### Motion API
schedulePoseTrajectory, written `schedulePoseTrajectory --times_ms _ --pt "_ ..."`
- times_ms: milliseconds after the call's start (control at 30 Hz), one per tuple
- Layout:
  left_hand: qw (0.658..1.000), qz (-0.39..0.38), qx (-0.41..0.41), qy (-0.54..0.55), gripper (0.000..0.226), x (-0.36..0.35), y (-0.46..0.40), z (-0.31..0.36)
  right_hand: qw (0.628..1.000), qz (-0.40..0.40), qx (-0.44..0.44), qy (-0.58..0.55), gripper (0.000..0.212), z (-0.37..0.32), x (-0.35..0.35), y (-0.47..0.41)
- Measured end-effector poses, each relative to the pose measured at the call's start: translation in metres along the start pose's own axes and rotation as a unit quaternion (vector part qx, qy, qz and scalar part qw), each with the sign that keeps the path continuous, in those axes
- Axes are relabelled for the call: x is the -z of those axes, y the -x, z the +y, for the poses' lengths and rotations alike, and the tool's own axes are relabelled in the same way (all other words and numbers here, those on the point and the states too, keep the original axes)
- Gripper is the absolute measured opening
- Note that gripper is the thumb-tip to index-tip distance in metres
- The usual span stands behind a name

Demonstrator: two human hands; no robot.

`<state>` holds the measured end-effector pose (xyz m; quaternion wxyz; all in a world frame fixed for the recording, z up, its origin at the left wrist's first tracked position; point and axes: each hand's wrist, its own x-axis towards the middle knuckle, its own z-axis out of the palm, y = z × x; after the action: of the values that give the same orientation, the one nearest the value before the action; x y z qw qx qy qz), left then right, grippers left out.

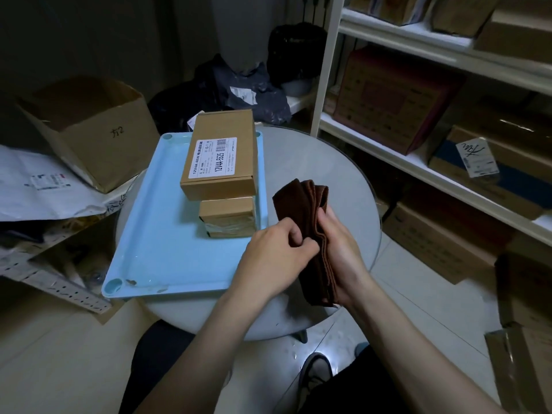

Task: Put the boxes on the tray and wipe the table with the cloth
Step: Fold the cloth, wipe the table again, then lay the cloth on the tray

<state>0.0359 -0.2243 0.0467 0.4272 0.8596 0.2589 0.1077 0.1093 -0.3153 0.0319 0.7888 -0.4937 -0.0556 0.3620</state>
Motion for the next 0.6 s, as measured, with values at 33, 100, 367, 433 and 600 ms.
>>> schedulePoseTrajectory --times_ms 33,100,367,433,600 --pt "1.000 0.003 0.003 -0.002 0.022 0.002 0.000 0.001 1.000 0.016 -0.010 0.001 0.033 0.002 0.003 -0.002" --pt "0.998 0.011 0.028 0.048 0.022 0.008 -0.001 0.000 0.997 0.045 -0.052 -0.032 0.035 0.003 0.011 -0.008" --pt "0.886 0.039 0.070 0.457 0.021 0.049 0.000 -0.008 0.979 -0.005 -0.128 -0.161 0.048 -0.009 0.047 0.001" --pt "0.873 0.054 0.091 0.476 0.022 0.058 0.003 -0.010 0.983 -0.012 -0.121 -0.134 0.043 -0.011 0.047 0.004" --pt "0.959 0.109 0.091 0.244 0.012 0.063 0.003 -0.021 0.986 -0.031 -0.054 -0.153 0.034 -0.021 0.037 0.007"
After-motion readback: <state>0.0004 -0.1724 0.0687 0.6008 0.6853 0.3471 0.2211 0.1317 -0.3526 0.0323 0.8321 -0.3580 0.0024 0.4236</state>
